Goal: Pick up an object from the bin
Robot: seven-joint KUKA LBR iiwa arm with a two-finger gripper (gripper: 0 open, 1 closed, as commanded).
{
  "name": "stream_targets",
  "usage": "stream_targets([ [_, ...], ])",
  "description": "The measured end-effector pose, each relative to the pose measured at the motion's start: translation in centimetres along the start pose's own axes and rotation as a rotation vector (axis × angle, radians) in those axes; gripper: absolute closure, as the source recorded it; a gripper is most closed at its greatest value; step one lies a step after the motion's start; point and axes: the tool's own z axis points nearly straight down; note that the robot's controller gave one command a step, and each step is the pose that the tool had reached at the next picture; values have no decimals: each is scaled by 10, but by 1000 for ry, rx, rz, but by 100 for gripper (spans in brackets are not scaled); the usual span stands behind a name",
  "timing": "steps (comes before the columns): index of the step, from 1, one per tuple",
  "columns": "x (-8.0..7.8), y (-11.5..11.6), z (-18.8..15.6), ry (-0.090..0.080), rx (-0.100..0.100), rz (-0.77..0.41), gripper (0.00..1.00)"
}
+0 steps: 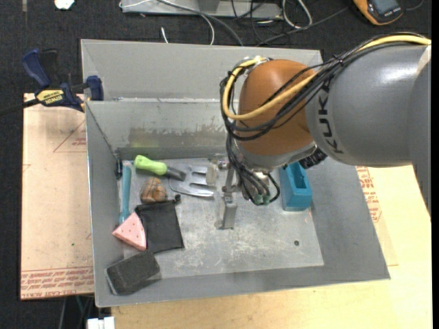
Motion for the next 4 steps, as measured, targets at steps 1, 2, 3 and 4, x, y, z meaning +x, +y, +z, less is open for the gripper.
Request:
stream_targets([
  [1,-2,0,-4,-8,-1,3,0],
  [2,-27,-1,17,-15,-4,70,0],
  [3,-40,-22,37,-7,-1,-15,0],
  [4,-75,-50,81,-19,-2,-155,0],
])
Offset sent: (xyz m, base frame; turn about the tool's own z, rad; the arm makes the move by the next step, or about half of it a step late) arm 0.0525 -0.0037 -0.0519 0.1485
